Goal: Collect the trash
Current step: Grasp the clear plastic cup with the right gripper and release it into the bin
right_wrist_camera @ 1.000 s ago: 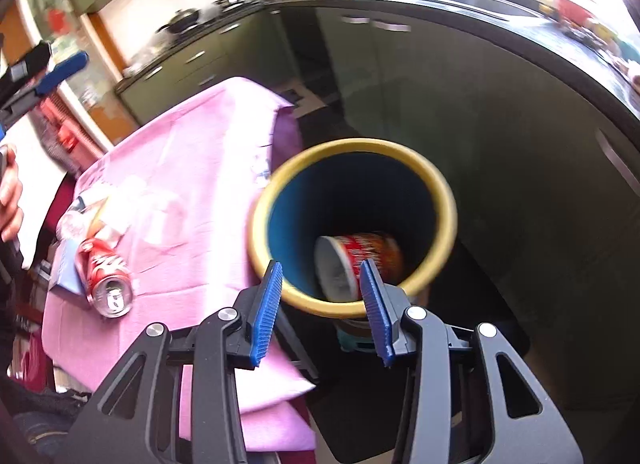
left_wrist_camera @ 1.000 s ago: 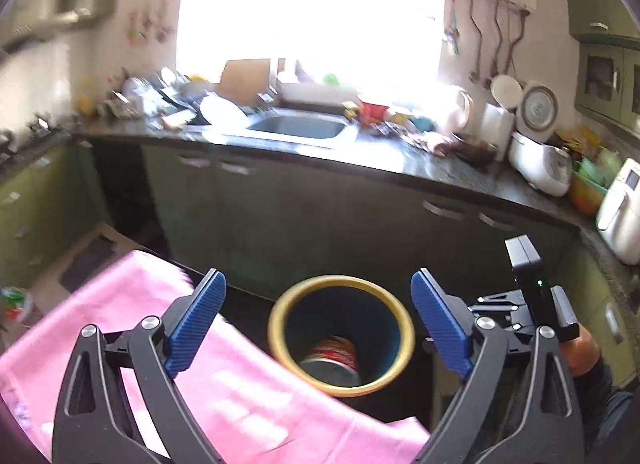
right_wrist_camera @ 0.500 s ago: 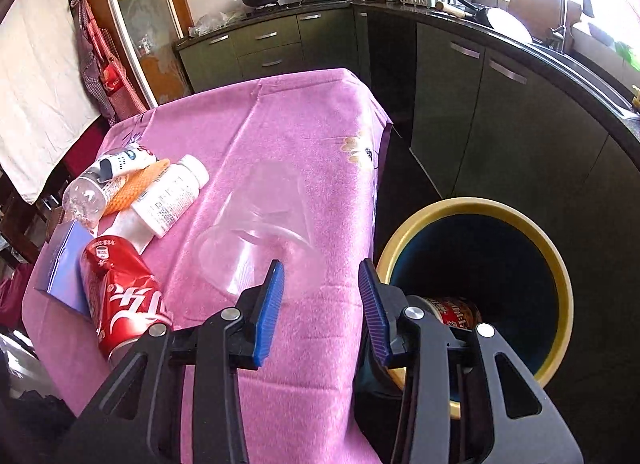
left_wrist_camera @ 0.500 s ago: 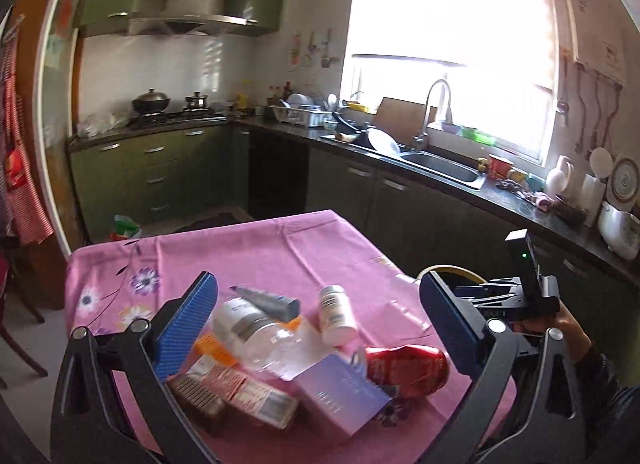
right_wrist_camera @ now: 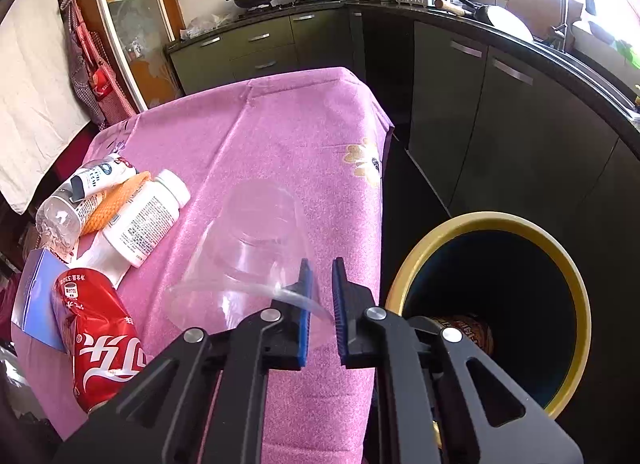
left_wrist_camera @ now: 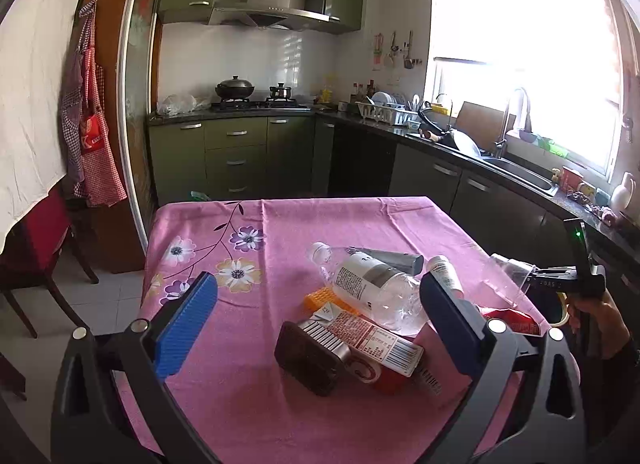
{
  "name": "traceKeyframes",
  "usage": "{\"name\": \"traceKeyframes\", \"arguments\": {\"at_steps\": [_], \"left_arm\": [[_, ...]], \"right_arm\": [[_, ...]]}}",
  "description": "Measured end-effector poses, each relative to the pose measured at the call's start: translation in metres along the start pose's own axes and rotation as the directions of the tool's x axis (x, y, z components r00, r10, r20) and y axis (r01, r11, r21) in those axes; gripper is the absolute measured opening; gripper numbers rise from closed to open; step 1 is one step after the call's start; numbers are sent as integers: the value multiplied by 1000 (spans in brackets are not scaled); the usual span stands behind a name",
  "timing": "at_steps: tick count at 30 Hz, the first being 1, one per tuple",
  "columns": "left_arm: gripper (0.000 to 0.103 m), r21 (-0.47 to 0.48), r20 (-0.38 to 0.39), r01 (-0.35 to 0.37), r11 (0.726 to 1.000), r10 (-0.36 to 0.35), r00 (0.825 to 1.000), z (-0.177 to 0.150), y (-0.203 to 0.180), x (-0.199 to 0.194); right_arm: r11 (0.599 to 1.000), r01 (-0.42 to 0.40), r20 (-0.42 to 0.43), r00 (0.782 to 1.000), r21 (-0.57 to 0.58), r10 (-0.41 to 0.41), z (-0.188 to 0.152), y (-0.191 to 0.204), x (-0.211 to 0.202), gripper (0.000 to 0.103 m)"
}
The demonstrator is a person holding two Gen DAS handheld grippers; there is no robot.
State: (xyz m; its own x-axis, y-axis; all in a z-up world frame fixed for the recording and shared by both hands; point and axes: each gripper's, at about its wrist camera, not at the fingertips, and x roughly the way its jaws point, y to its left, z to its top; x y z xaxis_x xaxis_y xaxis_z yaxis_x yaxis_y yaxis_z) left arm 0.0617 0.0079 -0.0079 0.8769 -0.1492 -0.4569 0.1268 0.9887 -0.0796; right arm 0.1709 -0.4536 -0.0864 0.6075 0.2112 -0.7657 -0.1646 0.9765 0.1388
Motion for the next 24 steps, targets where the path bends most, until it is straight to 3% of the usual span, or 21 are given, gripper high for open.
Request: {"name": "traceKeyframes", "arguments": {"at_steps": [10,16,24], "left_arm": [[97,6,-8,-1,1000,1,1000,-2,1,1],[97,18,2,3,1000,-3,1000,-2,-1,-3],[97,24,-18,20,1000,-20,1000,-4,-8,1]], "right_arm": [[997,-47,47,998,63,44,5,-7,-28,6],[988,52,79,995,144,-64,-3,-44,-61,6],[933,212,-48,977,291,-207,-35,-121,-42,6]]}}
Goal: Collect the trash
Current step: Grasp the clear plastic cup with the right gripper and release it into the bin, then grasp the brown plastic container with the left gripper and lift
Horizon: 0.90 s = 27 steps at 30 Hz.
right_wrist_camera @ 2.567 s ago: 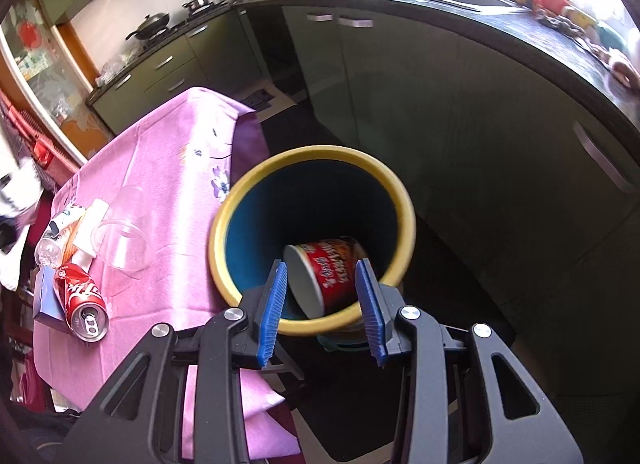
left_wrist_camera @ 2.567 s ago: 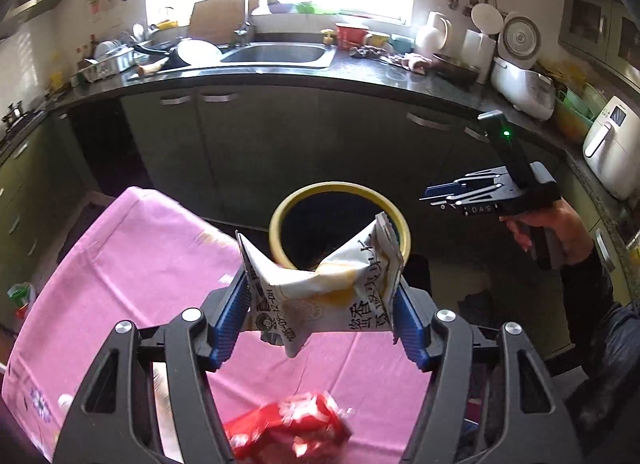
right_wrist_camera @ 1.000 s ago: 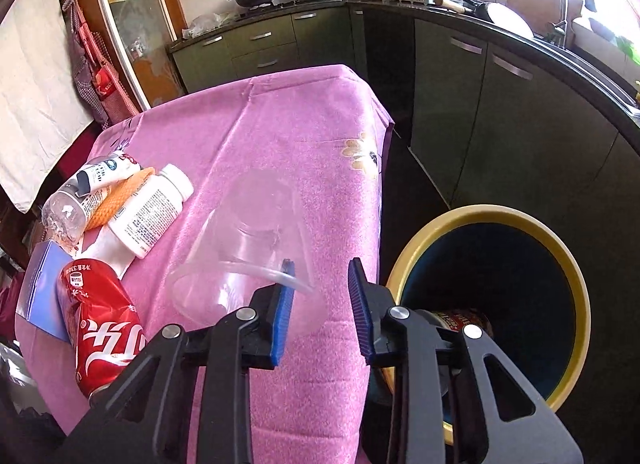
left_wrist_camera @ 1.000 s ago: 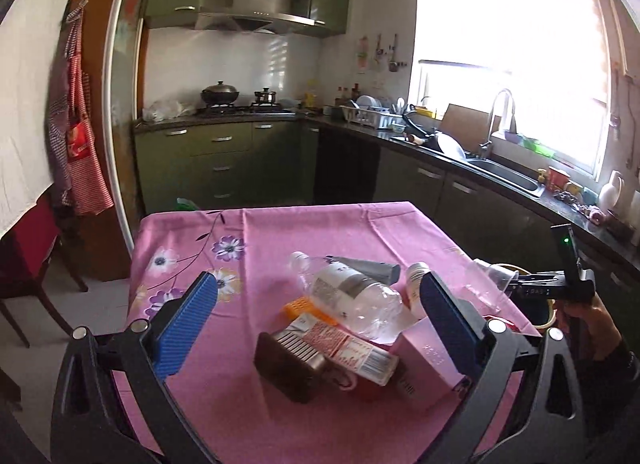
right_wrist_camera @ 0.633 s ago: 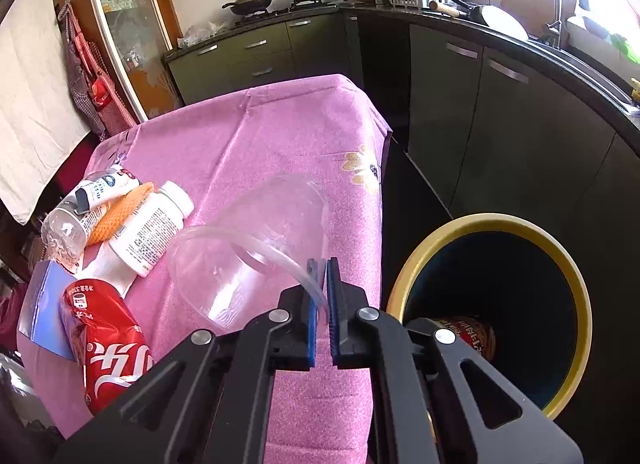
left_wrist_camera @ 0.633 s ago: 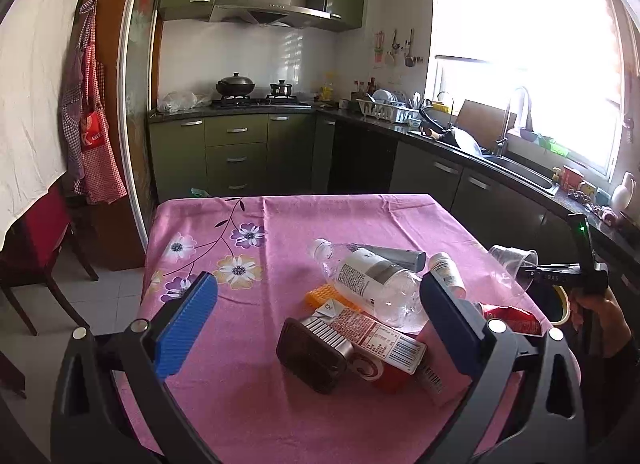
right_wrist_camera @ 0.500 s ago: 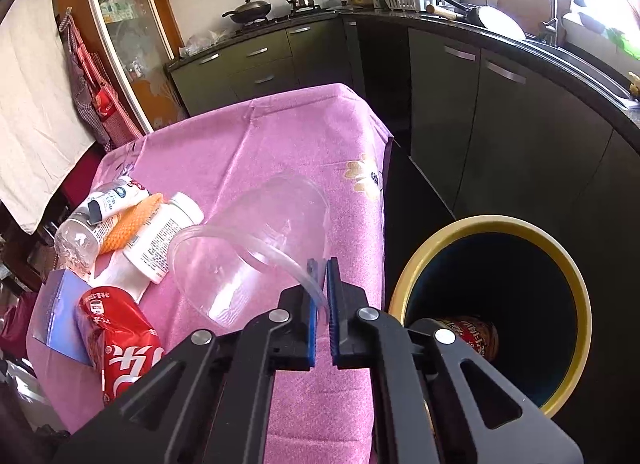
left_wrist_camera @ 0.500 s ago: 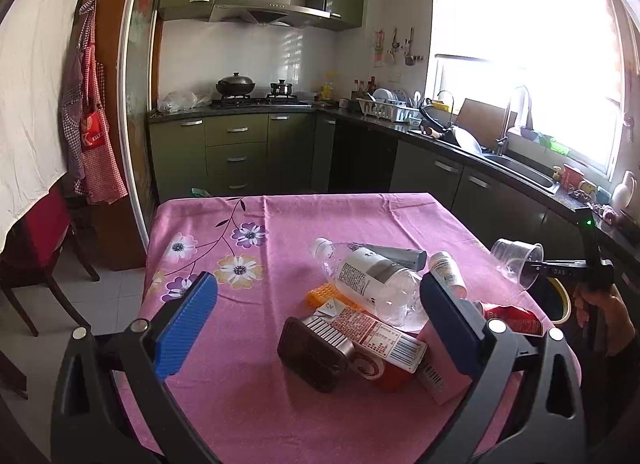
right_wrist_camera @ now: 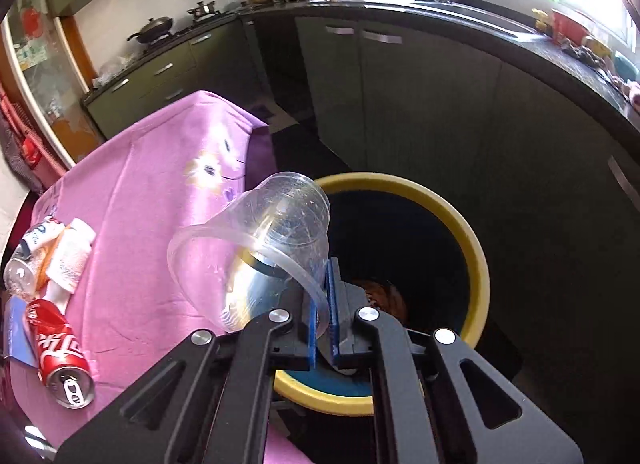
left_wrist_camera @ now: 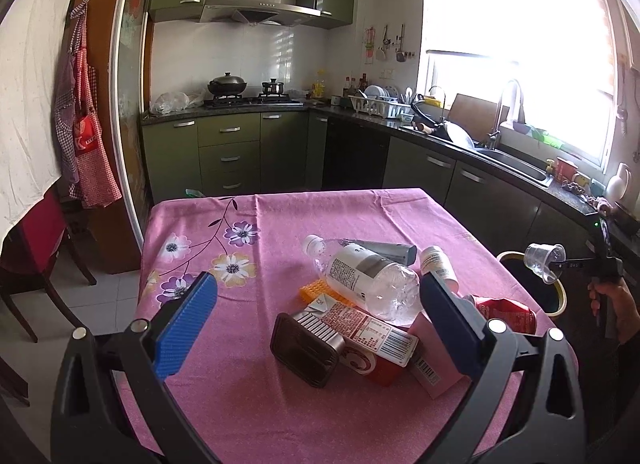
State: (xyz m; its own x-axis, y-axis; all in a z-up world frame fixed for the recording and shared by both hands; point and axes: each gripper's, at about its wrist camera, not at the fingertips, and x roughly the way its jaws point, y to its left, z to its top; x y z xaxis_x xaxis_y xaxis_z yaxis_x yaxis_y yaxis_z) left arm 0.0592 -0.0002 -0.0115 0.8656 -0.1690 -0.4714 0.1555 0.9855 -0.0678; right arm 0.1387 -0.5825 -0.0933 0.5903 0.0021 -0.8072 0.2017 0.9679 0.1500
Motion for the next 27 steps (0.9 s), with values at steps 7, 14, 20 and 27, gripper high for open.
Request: {"name": "traceKeyframes", "arguments": {"at_steps": [7,14,20,27], "left_arm": [[97,12,-15,7,1000,-7,1000,4,-5,3],[97,41,-35,27,999,-26,999,11,-13,11],[97,56,-60,32,998,-29,998,23,-17,22],[97,32,-134,111,993,-105,985,18,-2,40]], "right_arm": [[997,55,-64,997,45,-52,-3,-23,33,7],[996,81,-60,995,42,-79,-4,-27,34,36],[997,82,-29,996,6,-82,-2,-13,18,36],[999,49,-14,999,-17,-49,-4,0,8,36]]}}
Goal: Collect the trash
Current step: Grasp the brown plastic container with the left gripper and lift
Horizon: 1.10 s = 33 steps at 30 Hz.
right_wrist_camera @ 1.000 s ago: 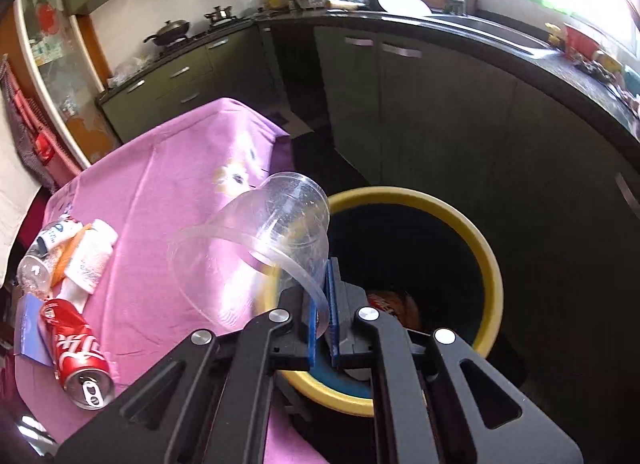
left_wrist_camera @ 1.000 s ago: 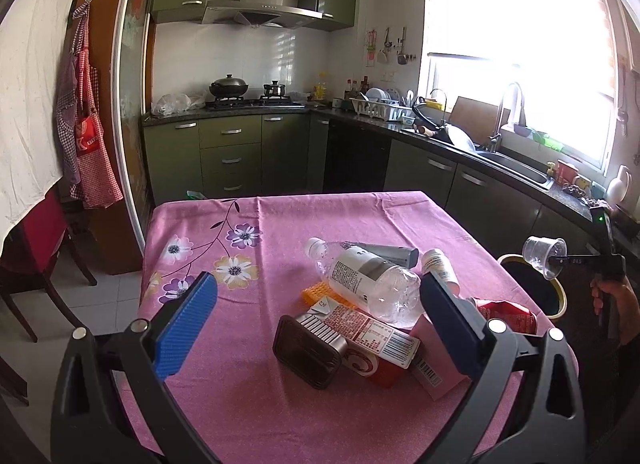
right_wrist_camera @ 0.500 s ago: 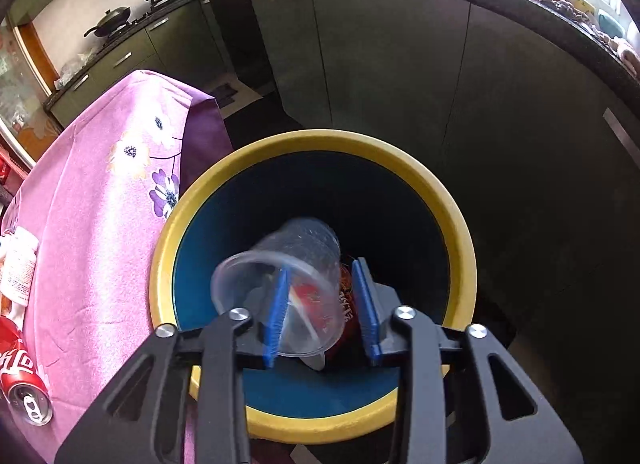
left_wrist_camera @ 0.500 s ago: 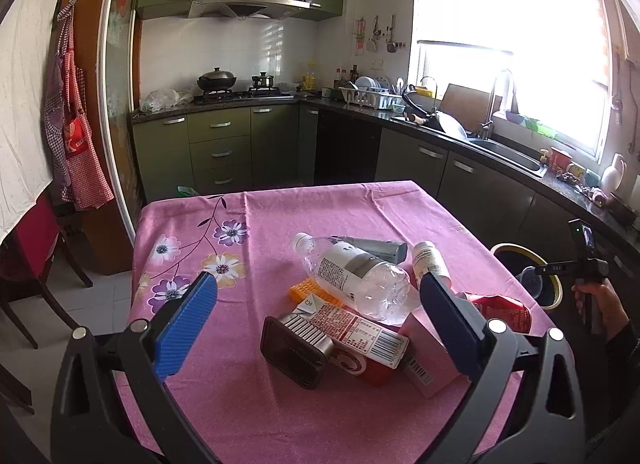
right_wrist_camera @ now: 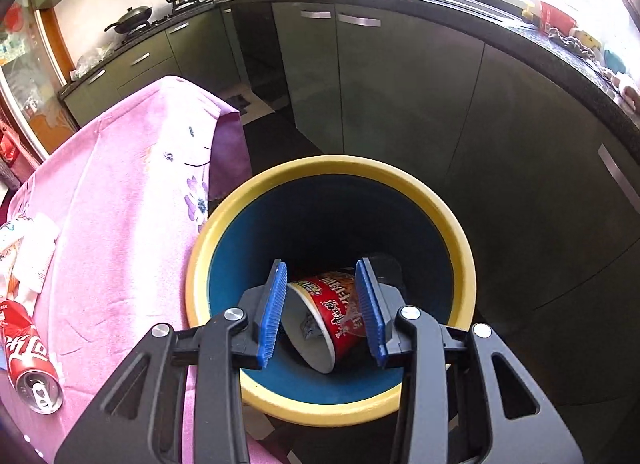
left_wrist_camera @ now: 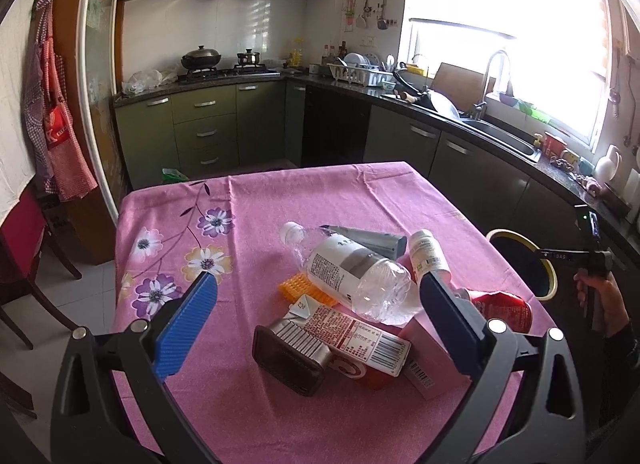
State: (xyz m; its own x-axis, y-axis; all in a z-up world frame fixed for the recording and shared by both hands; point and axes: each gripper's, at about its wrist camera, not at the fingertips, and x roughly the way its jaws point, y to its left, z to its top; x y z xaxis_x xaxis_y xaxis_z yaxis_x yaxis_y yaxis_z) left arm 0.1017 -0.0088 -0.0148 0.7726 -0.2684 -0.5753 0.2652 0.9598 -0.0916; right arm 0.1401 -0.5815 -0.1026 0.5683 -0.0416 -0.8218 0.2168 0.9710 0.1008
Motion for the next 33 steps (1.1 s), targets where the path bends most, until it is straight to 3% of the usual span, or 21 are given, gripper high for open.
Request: {"name": "traceKeyframes", "arguments": {"at_steps": [4,8,15,22,29,33], "left_arm": [[97,89,-2,134,987,-134,991,-23,5,10],[97,219,-22,109,970,-107,994,-41,11,30],[97,179,-113,210,961,-192,975,-49,36,63],[96,234,-147,204,951,-173,974,-57,30,70],[68,265,-192,181,947,-132,973,-65,27,76],[66,248,-190,180,952,-135,972,-66,30,74]], "right_arm": [[1000,-15,-7,1000,-20,15,-2,6,-2,36],[999,-23,-8,1000,-29,23,-1,10,-6,36],[999,-21,-14,1000,-43,20,-2,20,-11,36],[998,-27,-23,999,-54,25,2,28,-6,36],[996,-42,-31,999,-73,40,3,36,-2,36],[996,-49,-29,998,-76,46,1,38,-4,36]]}}
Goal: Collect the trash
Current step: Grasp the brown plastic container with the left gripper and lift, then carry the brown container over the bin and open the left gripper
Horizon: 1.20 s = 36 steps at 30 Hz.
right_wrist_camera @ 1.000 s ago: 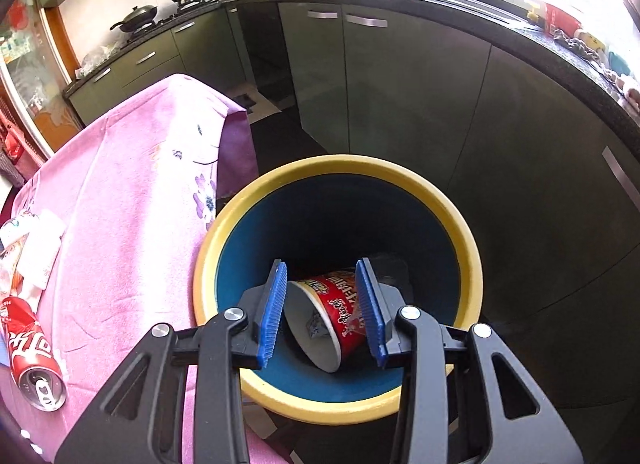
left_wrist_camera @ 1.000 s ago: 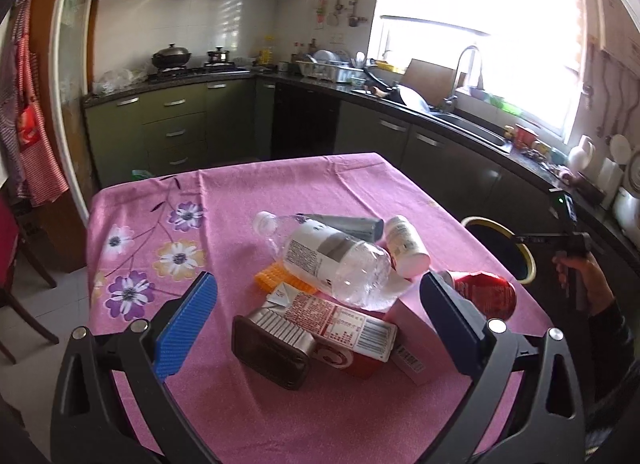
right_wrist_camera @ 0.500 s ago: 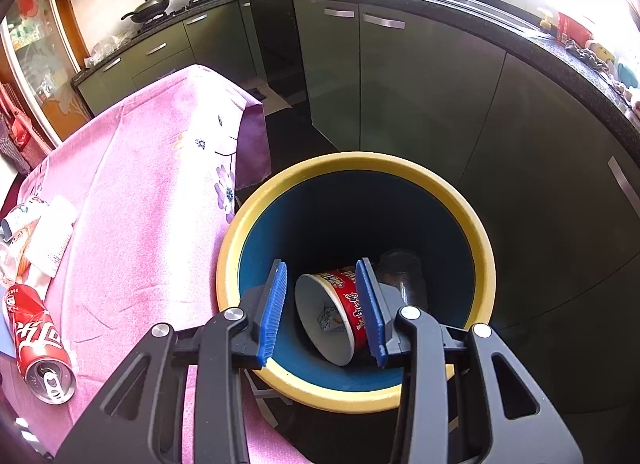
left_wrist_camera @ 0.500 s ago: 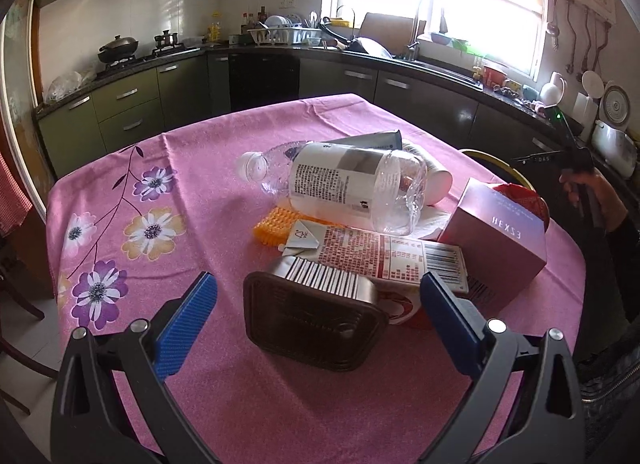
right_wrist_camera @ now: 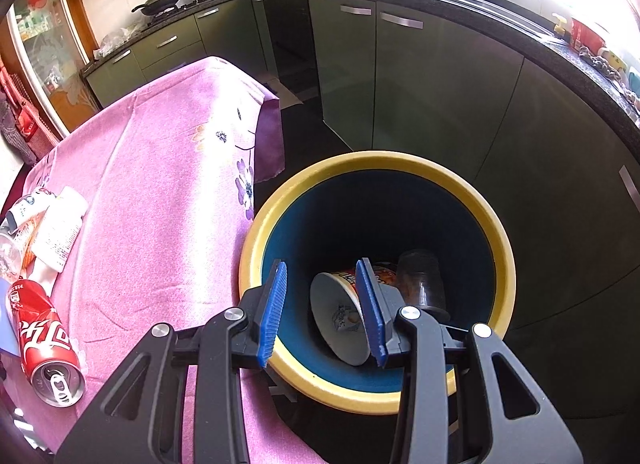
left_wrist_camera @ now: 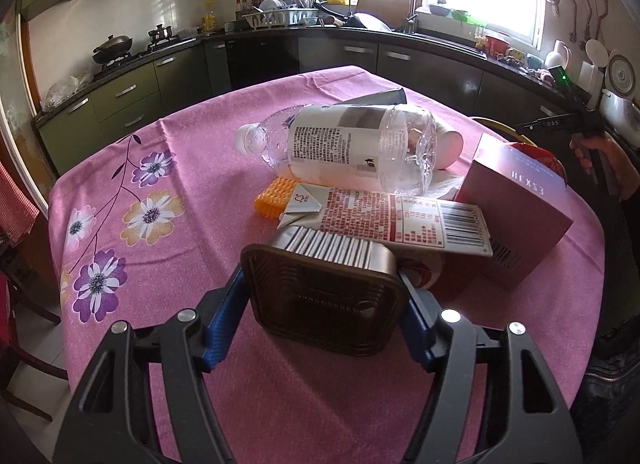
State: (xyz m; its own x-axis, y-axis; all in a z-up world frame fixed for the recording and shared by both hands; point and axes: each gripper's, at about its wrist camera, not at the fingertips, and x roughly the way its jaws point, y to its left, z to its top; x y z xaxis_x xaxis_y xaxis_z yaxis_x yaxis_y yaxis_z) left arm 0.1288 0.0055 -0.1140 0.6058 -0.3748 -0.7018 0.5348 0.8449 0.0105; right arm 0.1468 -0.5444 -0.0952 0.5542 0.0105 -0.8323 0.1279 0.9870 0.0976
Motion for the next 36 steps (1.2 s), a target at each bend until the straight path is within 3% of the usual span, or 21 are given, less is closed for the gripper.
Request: {"name": "traceKeyframes", "arguments": {"at_steps": [11,16,20,26,31,36], "left_arm": [[66,3,51,-40,999,40,998,11,-15,-52],[66,65,81,-19,998,14,997,52,-45,-71],[66,137,113,54,989,-70,991,101,-85,-70],[66,203,135,167,965,-196,971,173,-161,-32],[66,253,36,277,927,-295,955,220,-236,29],[66,296,-50,297,908,-295,954,250,-308,91]], "right_arm": [[1000,-16,21,1000,11,15,-4,-4,-7,36],[1000,-25,44,999,17,24,-10,-7,-17,36],[999,-23,71,997,47,20,-20,-21,-32,36],[996,-3,100,995,95,-7,-37,-51,-53,36],[992,7,143,989,129,-26,-50,-79,-77,36],[988,11,166,985,152,-37,-68,-99,-96,36]]}}
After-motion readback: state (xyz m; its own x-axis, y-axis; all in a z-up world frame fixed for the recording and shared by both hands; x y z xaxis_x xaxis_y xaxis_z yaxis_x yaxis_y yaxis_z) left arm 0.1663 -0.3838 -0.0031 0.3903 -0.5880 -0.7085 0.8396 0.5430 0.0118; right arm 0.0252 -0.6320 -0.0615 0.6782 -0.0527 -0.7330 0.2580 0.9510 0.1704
